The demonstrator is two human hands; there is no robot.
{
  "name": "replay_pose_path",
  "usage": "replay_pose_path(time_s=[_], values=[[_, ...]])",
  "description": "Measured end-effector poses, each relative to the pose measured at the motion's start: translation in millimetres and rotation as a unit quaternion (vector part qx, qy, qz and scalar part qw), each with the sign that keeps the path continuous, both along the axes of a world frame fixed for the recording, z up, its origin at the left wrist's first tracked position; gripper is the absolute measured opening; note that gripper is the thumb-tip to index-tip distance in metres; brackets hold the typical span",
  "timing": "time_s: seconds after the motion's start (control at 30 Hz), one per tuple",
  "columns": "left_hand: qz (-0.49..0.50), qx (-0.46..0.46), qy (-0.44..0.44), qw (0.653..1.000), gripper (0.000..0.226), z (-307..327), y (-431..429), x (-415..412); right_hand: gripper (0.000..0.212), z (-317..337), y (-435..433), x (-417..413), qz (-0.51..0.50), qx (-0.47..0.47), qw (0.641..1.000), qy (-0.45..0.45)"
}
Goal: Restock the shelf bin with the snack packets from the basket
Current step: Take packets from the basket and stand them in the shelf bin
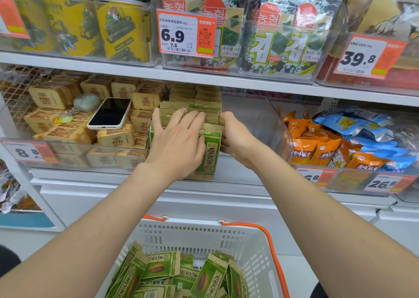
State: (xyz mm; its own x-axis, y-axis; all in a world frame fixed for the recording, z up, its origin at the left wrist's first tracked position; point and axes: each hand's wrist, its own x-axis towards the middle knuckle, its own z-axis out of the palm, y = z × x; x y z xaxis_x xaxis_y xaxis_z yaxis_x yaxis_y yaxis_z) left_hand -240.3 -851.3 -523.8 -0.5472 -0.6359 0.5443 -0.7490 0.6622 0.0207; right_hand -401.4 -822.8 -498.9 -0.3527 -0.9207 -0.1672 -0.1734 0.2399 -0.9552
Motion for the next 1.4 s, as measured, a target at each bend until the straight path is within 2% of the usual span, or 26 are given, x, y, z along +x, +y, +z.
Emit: replay_pose_path(time_s=[0.07, 0.13, 0.23, 0.33, 0.37, 0.43, 0.53, 0.63, 0.7, 0.8, 0.9, 1.0, 1.07, 1.13, 1.23, 1.33, 1.4], values=[[0.000, -0.011, -0.001, 1.000, 0.056, -2, 2, 1, 0.058, 0, 5, 7, -0.061, -0.025, 0.996, 0.055], [-0.004, -0.025, 0.007, 1.000, 0.059, -6, 6, 4, 0.056, -3, 13, 17, -0.108, -0.066, 0.979, 0.158], [-0.034, -0.066, 0.059, 0.995, 0.055, -10, 12, 13, 0.049, -8, 22, 25, -0.169, -0.144, 0.955, 0.198], [-0.084, -0.160, 0.109, 0.977, 0.032, -13, 19, 24, 0.027, -13, 33, 24, -0.230, -0.228, 0.917, 0.232], [-0.103, -0.173, 0.100, 0.974, 0.022, -17, 20, 28, 0.025, -15, 38, 23, -0.228, -0.258, 0.904, 0.254], [-0.149, -0.134, 0.034, 0.979, 0.008, -31, 19, 37, 0.029, -22, 52, 22, -0.171, -0.286, 0.890, 0.310], [-0.172, 0.017, -0.078, 0.982, 0.010, -56, 28, 44, 0.032, -41, 68, 25, -0.051, -0.219, 0.891, 0.395], [-0.128, 0.162, -0.234, 0.950, 0.017, -81, 42, 47, 0.030, -72, 82, 31, 0.091, -0.067, 0.883, 0.456], [-0.115, 0.217, -0.321, 0.914, 0.026, -100, 52, 48, 0.029, -100, 94, 31, 0.206, 0.053, 0.851, 0.481], [-0.126, 0.252, -0.407, 0.869, 0.037, -126, 68, 48, 0.025, -141, 115, 26, 0.351, 0.169, 0.761, 0.519], [-0.149, 0.269, -0.448, 0.840, 0.038, -149, 88, 46, 0.014, -174, 140, 23, 0.423, 0.220, 0.657, 0.585], [-0.170, 0.283, -0.474, 0.816, 0.034, -170, 103, 42, 0.014, -208, 163, 20, 0.470, 0.239, 0.557, 0.642], [-0.173, 0.292, -0.487, 0.805, 0.029, -181, 110, 39, 0.022, -230, 174, 17, 0.493, 0.242, 0.514, 0.659], [-0.179, 0.290, -0.498, 0.797, 0.026, -186, 116, 35, 0.033, -251, 182, 13, 0.507, 0.233, 0.491, 0.669], [-0.197, 0.286, -0.503, 0.791, 0.032, -190, 122, 29, 0.042, -274, 189, 15, 0.531, 0.242, 0.475, 0.659], [-0.212, 0.283, -0.506, 0.786, 0.038, -190, 124, 25, 0.036, -292, 198, 21, 0.533, 0.299, 0.443, 0.656], [-0.215, 0.275, -0.507, 0.788, 0.037, -188, 124, 23, 0.030, -294, 202, 20, 0.524, 0.327, 0.449, 0.646]])
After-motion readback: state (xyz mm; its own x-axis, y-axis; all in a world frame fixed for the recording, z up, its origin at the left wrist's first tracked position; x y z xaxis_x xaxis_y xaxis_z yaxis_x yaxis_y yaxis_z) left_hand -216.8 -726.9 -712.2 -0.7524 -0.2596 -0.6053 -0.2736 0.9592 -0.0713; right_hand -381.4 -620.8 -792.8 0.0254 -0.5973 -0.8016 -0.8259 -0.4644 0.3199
